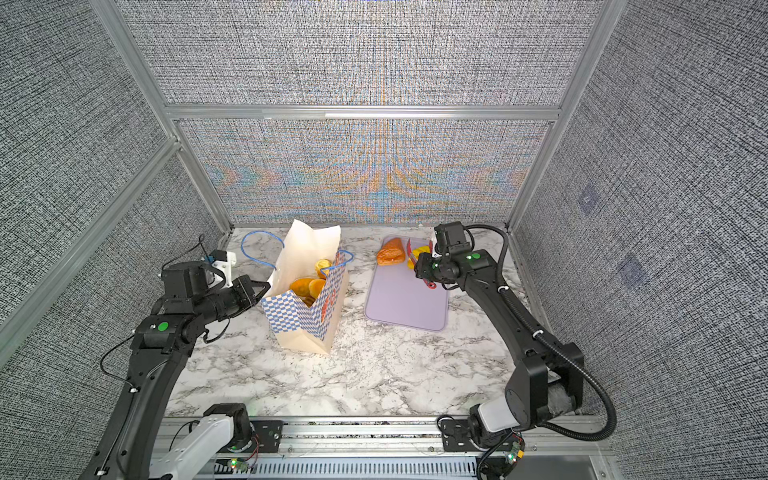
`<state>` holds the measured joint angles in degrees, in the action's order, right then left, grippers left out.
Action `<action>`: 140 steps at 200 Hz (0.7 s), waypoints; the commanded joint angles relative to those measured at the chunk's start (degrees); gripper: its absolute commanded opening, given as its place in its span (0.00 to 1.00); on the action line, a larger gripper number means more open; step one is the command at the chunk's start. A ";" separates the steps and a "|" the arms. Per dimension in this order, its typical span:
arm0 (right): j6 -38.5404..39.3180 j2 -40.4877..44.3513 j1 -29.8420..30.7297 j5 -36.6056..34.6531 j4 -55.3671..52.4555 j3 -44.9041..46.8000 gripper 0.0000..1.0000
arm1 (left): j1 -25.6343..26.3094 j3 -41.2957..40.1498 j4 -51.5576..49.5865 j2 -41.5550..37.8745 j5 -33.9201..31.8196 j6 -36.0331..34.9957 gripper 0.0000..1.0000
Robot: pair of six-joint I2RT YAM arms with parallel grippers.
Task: Pack bread into a paper bag
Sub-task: Pick up the bread from the tray.
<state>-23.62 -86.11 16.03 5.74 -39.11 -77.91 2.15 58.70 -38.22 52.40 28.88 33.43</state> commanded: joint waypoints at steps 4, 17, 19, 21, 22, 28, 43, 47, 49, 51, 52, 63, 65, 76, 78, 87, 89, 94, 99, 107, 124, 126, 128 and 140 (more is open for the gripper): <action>0.07 -2.80 -0.97 0.99 -0.66 -1.30 0.54 | 0.04 0.35 0.42 0.16 0.20 -0.47 0.00; -0.22 -4.35 -1.67 1.92 -0.59 -1.80 0.54 | 0.01 0.35 0.42 0.23 0.21 -0.47 0.00; -0.32 -4.47 -1.72 2.02 -0.54 -1.81 0.54 | 0.04 0.36 0.42 0.22 0.21 -0.47 0.00; -0.41 -4.79 -1.84 2.14 -0.49 -1.81 0.54 | 0.04 0.36 0.42 0.19 0.21 -0.56 0.00; -0.44 -4.87 -1.91 2.20 -0.46 -1.81 0.54 | 0.00 0.32 0.42 0.22 0.21 -0.56 0.00; -0.67 -5.60 -2.09 2.46 -0.16 -1.89 0.54 | -0.02 0.33 0.40 0.24 0.12 -0.56 0.00; -1.31 -7.22 -2.47 3.08 0.46 -2.28 0.54 | 0.00 0.39 0.43 0.24 0.20 -0.56 0.00; -1.41 -7.52 -2.58 3.13 0.64 -2.44 0.54 | 0.03 0.36 0.42 0.24 0.16 -0.56 0.00; -1.47 -7.68 -2.60 3.14 0.71 -2.49 0.54 | 0.02 0.36 0.49 0.24 0.17 -0.56 0.00; -1.57 -7.87 -2.66 3.18 0.73 -2.57 0.54 | 0.02 0.37 0.51 0.24 0.20 -0.56 0.00; -1.59 -8.04 -2.66 3.16 0.72 -2.63 0.54 | 0.03 0.37 0.51 0.24 0.20 -0.56 0.00; -1.92 -9.38 -2.74 3.23 0.88 -3.20 0.54 | -0.01 0.37 0.43 0.24 0.14 -0.57 0.00; -1.95 -9.59 -2.73 3.23 0.88 -3.32 0.54 | 0.03 0.43 0.42 0.24 0.13 -0.56 0.00; -2.34 -10.75 -2.69 3.47 1.04 -3.97 0.54 | 0.04 0.37 0.42 0.31 0.21 -0.56 0.00; -2.43 -10.97 -2.74 3.49 1.12 -4.11 0.54 | 0.02 0.32 0.42 0.33 0.25 -0.56 0.00; -2.74 -11.88 -2.75 3.54 1.23 -4.52 0.54 | 0.00 0.33 0.42 0.33 0.21 -0.56 0.00; -2.79 -12.06 -2.76 3.50 1.28 -4.66 0.54 | 0.01 0.31 0.40 0.33 0.25 -0.56 0.00; -3.11 -12.44 -2.82 3.41 1.32 -4.91 0.54 | 0.03 0.21 0.42 0.33 0.24 -0.60 0.00; -3.39 -12.89 -2.80 3.26 1.39 -5.12 0.54 | -0.01 0.24 0.51 0.33 0.25 -0.56 0.00; -3.78 -13.58 -2.94 3.23 1.59 -5.47 0.55 | 0.02 0.11 0.50 0.28 0.30 -0.57 0.00; -4.57 -14.91 -2.94 3.35 1.85 -6.09 0.55 | 0.04 -0.14 0.50 0.12 0.30 -0.56 0.00; -4.63 -15.04 -2.87 3.39 1.87 -6.17 0.55 | 0.04 -0.18 0.51 0.08 0.30 -0.56 0.00; -4.65 -15.25 -2.92 3.44 1.87 -6.28 0.55 | 0.02 -0.21 0.45 0.03 0.23 -0.56 0.00; -5.06 -16.05 -2.91 3.58 1.94 -6.77 0.55 | 0.01 -0.47 0.58 -0.10 0.23 -0.56 0.00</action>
<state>-27.16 -101.10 13.06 8.71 -38.63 -83.68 2.15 58.70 -37.82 52.60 28.95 33.41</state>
